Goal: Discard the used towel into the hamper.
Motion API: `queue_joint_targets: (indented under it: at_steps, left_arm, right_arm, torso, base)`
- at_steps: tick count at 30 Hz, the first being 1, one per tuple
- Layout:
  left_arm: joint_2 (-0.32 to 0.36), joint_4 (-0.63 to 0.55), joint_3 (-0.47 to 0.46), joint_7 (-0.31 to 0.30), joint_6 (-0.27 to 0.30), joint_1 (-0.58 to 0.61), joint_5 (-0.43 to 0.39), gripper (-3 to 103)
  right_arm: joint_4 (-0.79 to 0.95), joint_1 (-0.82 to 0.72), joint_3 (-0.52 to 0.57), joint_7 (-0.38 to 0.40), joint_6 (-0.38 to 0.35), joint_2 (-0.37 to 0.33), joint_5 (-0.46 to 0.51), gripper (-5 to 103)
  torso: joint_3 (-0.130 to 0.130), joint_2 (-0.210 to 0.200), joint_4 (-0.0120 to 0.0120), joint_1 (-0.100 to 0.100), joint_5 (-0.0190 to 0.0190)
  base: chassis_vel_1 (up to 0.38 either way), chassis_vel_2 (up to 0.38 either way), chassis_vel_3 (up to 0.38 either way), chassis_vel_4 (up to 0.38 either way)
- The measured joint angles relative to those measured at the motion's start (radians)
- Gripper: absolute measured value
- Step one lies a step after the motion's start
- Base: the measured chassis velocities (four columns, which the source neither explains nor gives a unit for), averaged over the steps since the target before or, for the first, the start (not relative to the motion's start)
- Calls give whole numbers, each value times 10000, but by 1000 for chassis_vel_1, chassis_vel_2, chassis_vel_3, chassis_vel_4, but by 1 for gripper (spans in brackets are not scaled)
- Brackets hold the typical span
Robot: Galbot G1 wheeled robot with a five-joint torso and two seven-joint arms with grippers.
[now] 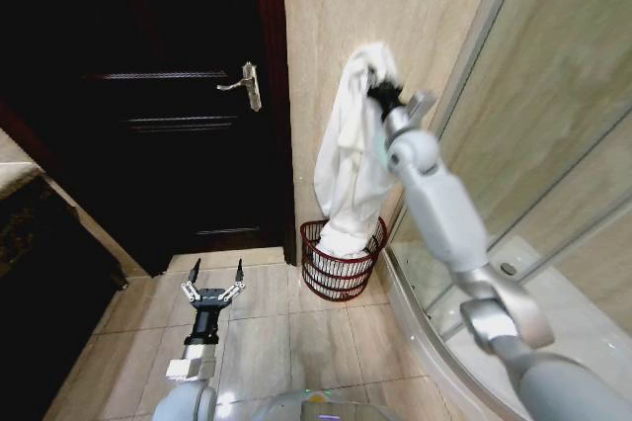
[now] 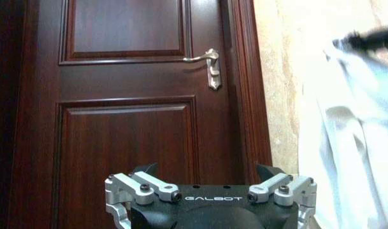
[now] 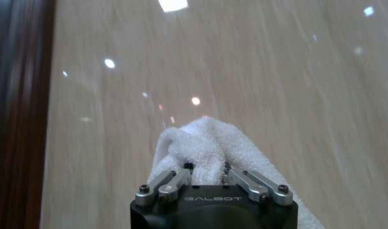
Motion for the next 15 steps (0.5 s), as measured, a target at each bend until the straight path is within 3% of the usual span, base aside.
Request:
queue_joint_targets:
  at_steps: [7, 15]
  left_arm:
    - [-1, -40, 95, 5, 11, -14, -51, 100]
    - [-1, 9, 99, 13, -59, -37, -202, 100]
  right_arm:
    - [-715, -2197, 722, -582, 767, 198, -959, 16]
    - [-1523, -3375, 1483, -904, 1629, 376, -1553, 16]
  torso:
    - [5, -1, -1, 2, 5]
    - [4, -1, -3, 2, 3]
  base:
    - [0, 0, 0, 0]
    - [0, 0, 0, 0]
